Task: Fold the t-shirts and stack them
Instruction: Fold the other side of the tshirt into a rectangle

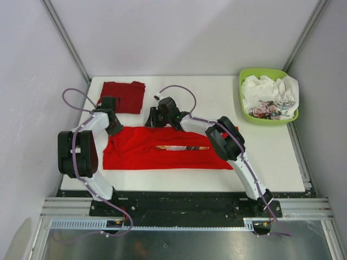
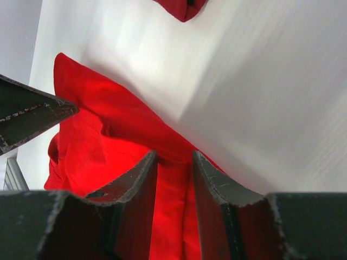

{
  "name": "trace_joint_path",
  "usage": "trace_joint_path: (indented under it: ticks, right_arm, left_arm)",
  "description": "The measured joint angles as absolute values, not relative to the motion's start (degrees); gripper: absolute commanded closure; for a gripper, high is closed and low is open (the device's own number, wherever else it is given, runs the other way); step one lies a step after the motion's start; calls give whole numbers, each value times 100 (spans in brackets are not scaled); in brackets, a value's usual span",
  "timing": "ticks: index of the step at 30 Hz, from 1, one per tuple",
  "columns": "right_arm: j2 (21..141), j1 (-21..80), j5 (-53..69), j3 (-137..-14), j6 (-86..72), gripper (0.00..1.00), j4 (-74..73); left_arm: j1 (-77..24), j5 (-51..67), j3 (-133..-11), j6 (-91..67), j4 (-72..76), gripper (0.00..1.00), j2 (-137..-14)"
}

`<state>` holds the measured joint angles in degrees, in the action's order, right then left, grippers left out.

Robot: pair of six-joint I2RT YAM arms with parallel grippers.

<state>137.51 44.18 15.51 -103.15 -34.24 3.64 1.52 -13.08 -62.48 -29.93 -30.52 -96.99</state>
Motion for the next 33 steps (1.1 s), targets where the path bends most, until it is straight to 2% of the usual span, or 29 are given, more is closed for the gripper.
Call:
trace_joint_path:
  ticks: [7,15,21,28,33]
  right_arm:
    - [13828,4421,1551,-10398,-3406,65,270]
    - [13828,4421,1549,-10398,-3380,81,178]
    - [13828,4421,1549,-10398,-3358,89,139]
    - [13828,4421,1535,-10398,-3336,94,102]
    - [13826,4421,1500,-10396,-3332,97,97]
  left_arm:
    - [152,-1247,-6248,-2993,-3052,68,-9810]
    - [152,-1140,-6248,-2995,-2993,73,-9839]
    - [152,-1116,-6248,-2998,-2961,82,-9839]
    - [152,-1037,-6248,-2998,-2943,98,-9839]
    - [152,-1024,-6248,-2995,-2941,100,-9828]
